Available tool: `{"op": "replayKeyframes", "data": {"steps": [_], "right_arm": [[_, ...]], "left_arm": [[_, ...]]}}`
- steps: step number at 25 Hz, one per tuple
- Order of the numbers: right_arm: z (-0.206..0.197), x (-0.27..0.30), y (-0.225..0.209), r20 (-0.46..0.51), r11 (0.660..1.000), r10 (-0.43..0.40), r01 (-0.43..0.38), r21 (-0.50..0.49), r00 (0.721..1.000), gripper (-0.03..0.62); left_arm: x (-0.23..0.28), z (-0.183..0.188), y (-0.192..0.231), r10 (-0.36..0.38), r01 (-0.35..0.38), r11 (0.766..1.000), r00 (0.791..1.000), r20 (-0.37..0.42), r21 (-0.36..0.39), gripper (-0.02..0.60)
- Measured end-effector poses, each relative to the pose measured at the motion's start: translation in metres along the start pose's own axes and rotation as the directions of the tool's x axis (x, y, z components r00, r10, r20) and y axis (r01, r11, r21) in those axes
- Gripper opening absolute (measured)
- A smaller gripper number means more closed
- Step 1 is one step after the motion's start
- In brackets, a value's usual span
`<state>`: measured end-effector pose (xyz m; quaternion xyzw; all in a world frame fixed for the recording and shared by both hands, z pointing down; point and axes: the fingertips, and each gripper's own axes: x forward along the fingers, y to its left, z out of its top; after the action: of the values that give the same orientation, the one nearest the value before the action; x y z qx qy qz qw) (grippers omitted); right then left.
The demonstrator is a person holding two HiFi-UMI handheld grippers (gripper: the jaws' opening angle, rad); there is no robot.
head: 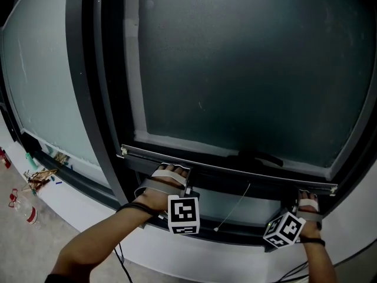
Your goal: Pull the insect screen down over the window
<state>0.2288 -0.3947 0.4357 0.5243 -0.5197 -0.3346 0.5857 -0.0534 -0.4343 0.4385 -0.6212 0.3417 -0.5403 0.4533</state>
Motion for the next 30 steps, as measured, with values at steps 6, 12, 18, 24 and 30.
{"op": "replayKeyframes", "data": {"steps": [6,12,18,24,30], "right_arm": [[0.001,-0.003,0.002,-0.021,1.000,0.010,-0.010,0.003,1.000,0.101],[0.006,-0.006,0.005,-0.002,1.000,0.020,-0.020,0.013,1.000,0.104],[0.004,-0.010,0.002,0.024,1.000,0.011,-0.012,0.006,1.000,0.115],[0.000,-0.007,-0.001,0.027,1.000,0.005,-0.006,0.025,1.000,0.118],[-0.003,-0.005,-0.003,0.023,1.000,0.001,-0.001,0.023,1.000,0.120]], "left_arm": [[-0.004,-0.002,0.004,0.009,-0.009,1.000,1.000,-0.005,-0.017,0.104],[-0.010,-0.007,0.002,0.004,-0.005,1.000,1.000,-0.013,-0.019,0.106],[-0.013,-0.003,-0.001,-0.020,0.020,0.999,1.000,-0.016,-0.025,0.127],[-0.012,-0.002,-0.001,-0.008,0.008,1.000,1.000,-0.012,-0.011,0.141],[-0.008,0.001,0.001,-0.010,0.010,1.000,1.000,0.005,-0.003,0.141]]}}
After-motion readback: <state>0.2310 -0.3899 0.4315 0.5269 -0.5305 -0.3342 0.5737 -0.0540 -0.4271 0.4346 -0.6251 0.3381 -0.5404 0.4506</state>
